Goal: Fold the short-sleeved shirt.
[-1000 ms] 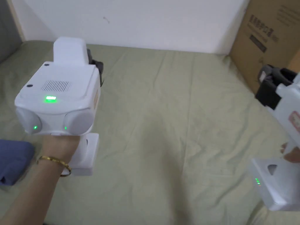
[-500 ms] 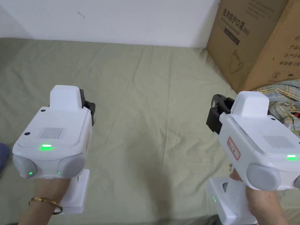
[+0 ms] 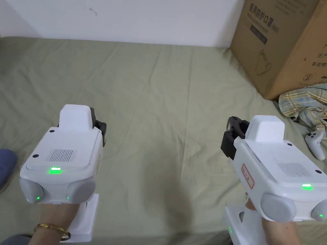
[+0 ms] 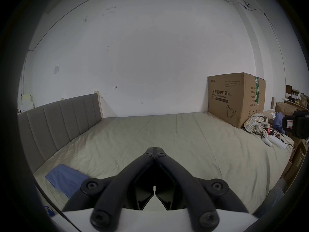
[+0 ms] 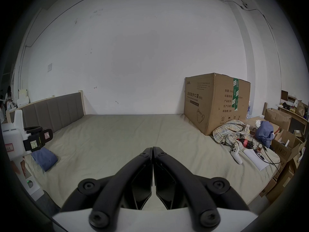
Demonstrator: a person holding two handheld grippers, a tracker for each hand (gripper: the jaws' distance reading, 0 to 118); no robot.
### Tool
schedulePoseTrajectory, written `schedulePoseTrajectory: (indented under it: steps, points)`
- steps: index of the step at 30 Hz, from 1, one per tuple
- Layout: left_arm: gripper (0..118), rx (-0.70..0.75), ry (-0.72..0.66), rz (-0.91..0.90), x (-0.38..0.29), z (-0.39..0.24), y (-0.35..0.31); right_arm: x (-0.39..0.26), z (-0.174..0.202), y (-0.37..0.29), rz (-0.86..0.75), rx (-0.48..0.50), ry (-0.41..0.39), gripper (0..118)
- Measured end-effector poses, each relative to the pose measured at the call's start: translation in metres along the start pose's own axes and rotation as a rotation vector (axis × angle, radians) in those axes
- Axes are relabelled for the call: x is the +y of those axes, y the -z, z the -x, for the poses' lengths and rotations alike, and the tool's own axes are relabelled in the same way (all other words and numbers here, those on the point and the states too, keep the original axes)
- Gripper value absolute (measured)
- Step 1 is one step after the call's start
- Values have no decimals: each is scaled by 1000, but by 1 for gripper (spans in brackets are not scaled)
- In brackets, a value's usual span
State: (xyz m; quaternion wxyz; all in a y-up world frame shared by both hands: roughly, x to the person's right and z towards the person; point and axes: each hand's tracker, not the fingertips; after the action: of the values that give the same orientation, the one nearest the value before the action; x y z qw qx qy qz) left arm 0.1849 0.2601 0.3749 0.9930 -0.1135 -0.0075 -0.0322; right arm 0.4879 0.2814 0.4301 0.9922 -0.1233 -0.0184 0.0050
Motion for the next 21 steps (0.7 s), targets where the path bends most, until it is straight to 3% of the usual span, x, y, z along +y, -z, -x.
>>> schedulePoseTrajectory:
  steps: [14, 18, 19, 20, 21]
  points:
    - [0, -5, -3, 5, 0, -3, -2, 1, -2, -4, -3, 5, 8, 0]
    - [12, -15, -21, -4, 1, -3, -4, 2, -1, -5, -11, -7, 12, 10]
    - [24, -21, -27, -1, 2, -3, -3, 3, -2, -5, -10, -1, 15, 25]
    - [50, -25, -32, 4, 2, -3, -3, 4, -3, -4, -3, 7, 18, 56]
    - [72, -31, -35, 8, 2, -3, -3, 5, -4, -3, 7, 18, 16, 79]
